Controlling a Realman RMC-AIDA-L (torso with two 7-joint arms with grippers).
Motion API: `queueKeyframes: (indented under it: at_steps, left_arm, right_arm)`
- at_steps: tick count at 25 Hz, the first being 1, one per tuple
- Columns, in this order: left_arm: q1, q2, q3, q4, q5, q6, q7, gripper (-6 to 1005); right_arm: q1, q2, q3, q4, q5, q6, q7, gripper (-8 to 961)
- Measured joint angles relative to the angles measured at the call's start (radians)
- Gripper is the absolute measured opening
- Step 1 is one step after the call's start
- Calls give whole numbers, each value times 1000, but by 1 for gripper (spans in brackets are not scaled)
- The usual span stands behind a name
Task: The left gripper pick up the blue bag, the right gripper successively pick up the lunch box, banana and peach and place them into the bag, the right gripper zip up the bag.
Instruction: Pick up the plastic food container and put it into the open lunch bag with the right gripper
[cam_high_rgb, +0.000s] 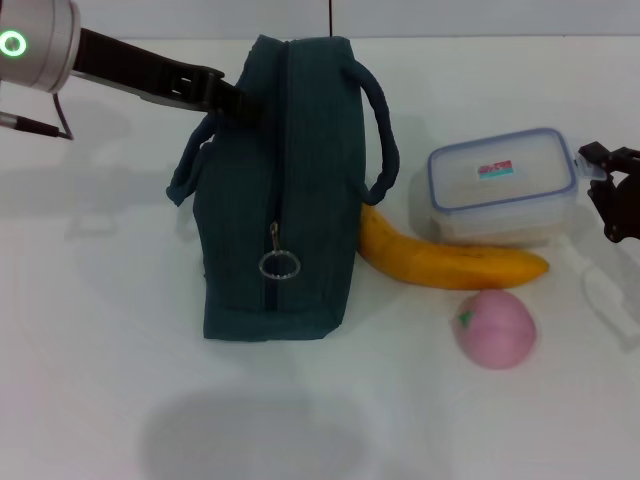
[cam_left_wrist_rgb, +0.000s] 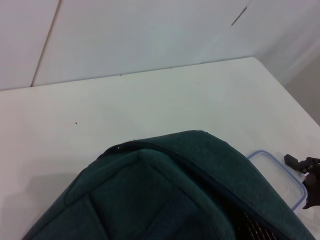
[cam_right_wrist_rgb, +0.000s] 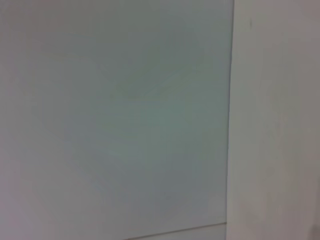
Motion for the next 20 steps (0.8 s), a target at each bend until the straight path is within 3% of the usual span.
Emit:
queueKeyframes:
  at_steps: [20]
  left_arm:
    - [5, -8, -1, -1, 0, -2, 15, 53]
  right_arm:
    - [-11, 0, 11, 1, 68, -87, 61, 94]
